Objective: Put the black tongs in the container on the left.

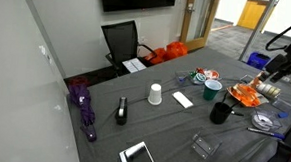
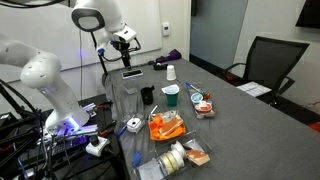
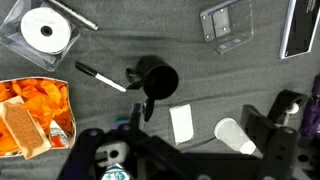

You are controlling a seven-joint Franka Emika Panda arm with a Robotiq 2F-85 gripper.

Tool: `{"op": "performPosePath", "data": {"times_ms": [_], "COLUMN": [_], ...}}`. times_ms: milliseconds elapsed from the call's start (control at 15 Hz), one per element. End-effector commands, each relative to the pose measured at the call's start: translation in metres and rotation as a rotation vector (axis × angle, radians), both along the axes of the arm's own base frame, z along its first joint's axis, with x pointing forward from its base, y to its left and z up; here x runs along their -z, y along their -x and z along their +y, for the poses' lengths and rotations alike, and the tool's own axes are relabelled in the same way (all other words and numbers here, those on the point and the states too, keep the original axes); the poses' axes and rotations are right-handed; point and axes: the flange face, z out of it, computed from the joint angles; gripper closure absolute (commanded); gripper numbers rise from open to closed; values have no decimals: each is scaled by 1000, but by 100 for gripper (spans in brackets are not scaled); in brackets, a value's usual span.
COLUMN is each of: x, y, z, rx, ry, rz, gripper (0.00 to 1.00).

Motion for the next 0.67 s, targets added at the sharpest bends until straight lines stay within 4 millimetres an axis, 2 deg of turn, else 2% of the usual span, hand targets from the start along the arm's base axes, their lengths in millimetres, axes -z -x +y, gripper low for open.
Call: {"op": "performPosePath", "data": {"times_ms": [0, 133, 200, 333, 600], "x": [25, 38, 21, 26, 22], "y": [-13, -21, -12, -15, -14], "z": [-13, -17, -11, -10, -9], "rx": [64, 103, 76, 77, 74], "ry": [-64, -53, -56, -52, -51], "rz": [-8, -1, -2, 9, -4], "gripper": [0, 0, 0, 0, 0]}}
